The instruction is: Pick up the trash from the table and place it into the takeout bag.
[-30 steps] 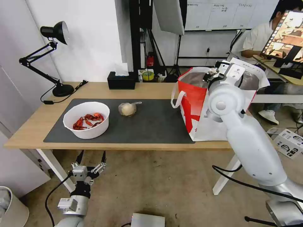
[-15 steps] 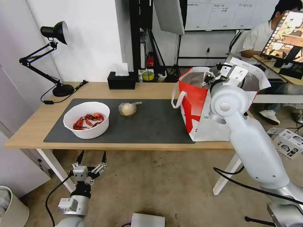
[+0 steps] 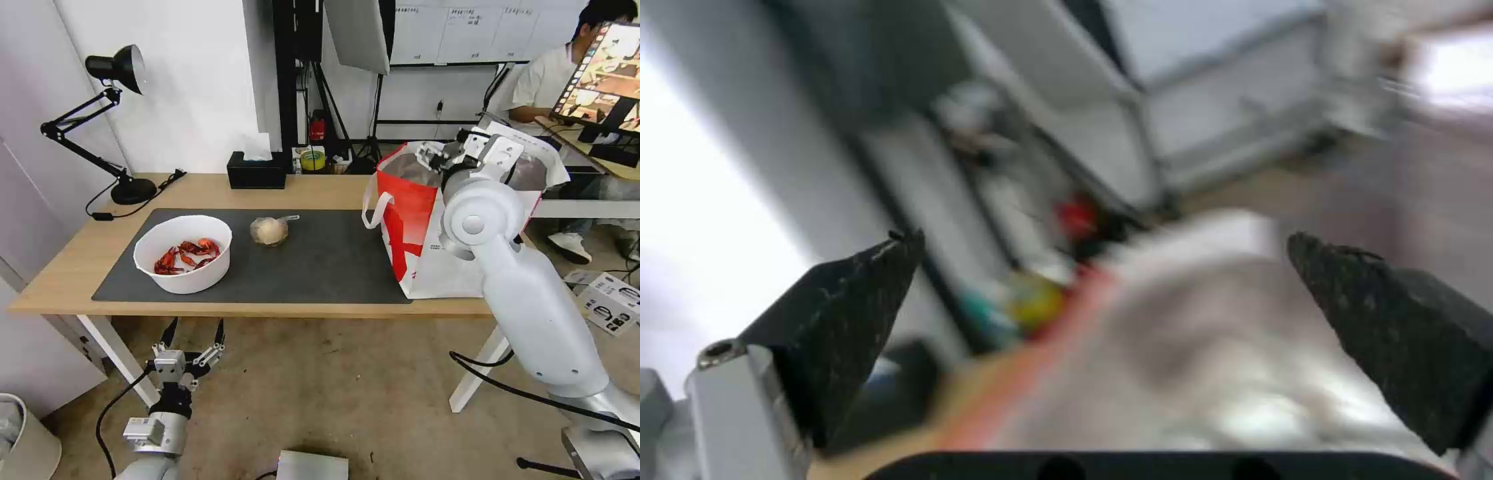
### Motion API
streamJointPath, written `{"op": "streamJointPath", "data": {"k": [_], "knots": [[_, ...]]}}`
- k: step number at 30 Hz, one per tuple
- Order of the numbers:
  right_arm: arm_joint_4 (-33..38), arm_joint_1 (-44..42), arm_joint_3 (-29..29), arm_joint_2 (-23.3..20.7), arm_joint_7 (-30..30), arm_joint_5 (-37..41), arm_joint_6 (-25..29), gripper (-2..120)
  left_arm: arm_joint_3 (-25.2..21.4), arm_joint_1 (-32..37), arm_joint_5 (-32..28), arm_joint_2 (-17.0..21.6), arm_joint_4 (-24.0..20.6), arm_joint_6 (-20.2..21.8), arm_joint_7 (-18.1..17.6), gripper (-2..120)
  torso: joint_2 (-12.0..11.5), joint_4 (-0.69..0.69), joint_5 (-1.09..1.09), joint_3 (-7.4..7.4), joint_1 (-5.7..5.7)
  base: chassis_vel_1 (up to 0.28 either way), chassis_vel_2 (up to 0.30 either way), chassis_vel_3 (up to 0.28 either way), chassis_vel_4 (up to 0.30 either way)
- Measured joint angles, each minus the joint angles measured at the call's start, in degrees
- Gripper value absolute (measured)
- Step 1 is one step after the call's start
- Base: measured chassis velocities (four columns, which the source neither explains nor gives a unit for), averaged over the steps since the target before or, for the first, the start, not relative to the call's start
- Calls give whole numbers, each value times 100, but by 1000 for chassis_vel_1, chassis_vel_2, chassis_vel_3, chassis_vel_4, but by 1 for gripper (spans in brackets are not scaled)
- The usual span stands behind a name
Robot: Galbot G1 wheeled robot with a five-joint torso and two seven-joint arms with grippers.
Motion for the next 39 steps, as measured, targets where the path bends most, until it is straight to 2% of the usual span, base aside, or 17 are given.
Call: {"op": "streamJointPath", "data": {"k": [1, 2, 5, 6, 10, 11, 14, 19, 22, 23, 26, 27, 28, 33, 36, 38, 39], "knots": [[73, -26, -24, -38, -382, -78, 175, 100, 0, 0, -1, -2, 0, -1, 0, 100, 0, 0, 0, 0, 0, 0, 0, 0, 0], [73, -26, -24, -38, -382, -78, 175, 100, 0, 0, -1, -2, 0, -1, 0, 100, 0, 0, 0, 0, 0, 0, 0, 0, 0], [262, -85, -86, -159, -1155, -135, 467, 100, 1, 2, -1, -9, 0, -2, 0, 100, 0, 1, 0, 0, 0, 0, 0, 0, 0], [262, -85, -86, -159, -1155, -135, 467, 100, 1, 2, -1, -9, 0, -2, 0, 100, 0, 1, 0, 0, 0, 0, 0, 0, 0], [655, -366, -141, -500, -2133, -223, 638, 100, 2, 12, -1, -13, -17, -5, -1, 100, 0, 0, 0, 0, 0, 0, 0, 0, 0], [655, -366, -141, -500, -2133, -223, 638, 100, 2, 12, -1, -13, -17, -5, -1, 100, 0, 0, 0, 0, 0, 0, 0, 0, 0], [956, -893, -143, -860, -3038, -949, 692, 100, -2, 25, 1, -22, -36, -5, -2, 100, 0, 1, 1, 0, 0, 0, 0, 0, 0], [1414, -1567, -57, -1142, -3265, -1350, 676, 100, 1, 31, 7, -35, -43, -5, -1, 100, 0, 0, 1, 0, 0, 0, 0, 0, 0], [1800, -2460, 224, -1353, -3279, -1975, 664, 100, -2, 48, 16, -42, -60, -8, -2, 100, 0, -1, 1, 0, 0, 0, 0, 0, 0], [1800, -2460, 224, -1353, -3279, -1975, 664, 100, -2, 48, 16, -42, -60, -8, -2, 100, 0, -1, 1, 0, 0, 0, 0, 0, 0], [2097, -3450, 671, -1411, -3106, -2776, 677, 100, -19, 65, 77, -77, -42, -92, -1, 100, 0, 0, 3, 0, 0, 0, 0, 0, 0], [2097, -3450, 671, -1411, -3106, -2776, 677, 100, -19, 65, 77, -77, -42, -92, -1, 100, 0, 0, 3, 0, 0, 0, 0, 0, 0], [2206, -3859, 908, -1410, -3050, -2972, 686, 100, -18, 70, 105, -105, -10, -124, 2, 100, 0, 0, 1, 0, 0, 0, 0, 0, 0], [2475, -5355, 1598, -1144, -2839, -3601, 872, 100, -17, 95, 136, -125, 33, -197, 52, 100, 0, 0, -1, 0, -1, 0, 0, 0, 0], [2440, -5822, 1692, -943, -2813, -3970, 1154, 100, -19, 104, 147, -133, 43, -225, 56, 100, 0, -1, 1, 0, -1, 0, 0, 0, 0], [2294, -6403, 1699, -575, -2771, -4554, 1669, 100, -18, 124, 159, -148, 53, -250, 61, 100, 0, -1, 0, 0, -1, 0, 0, 0, 0], [2294, -6403, 1699, -575, -2771, -4554, 1669, 100, -18, 124, 159, -148, 53, -250, 61, 100, 0, -1, 0, 0, -1, 0, 0, 0, 0]]}}
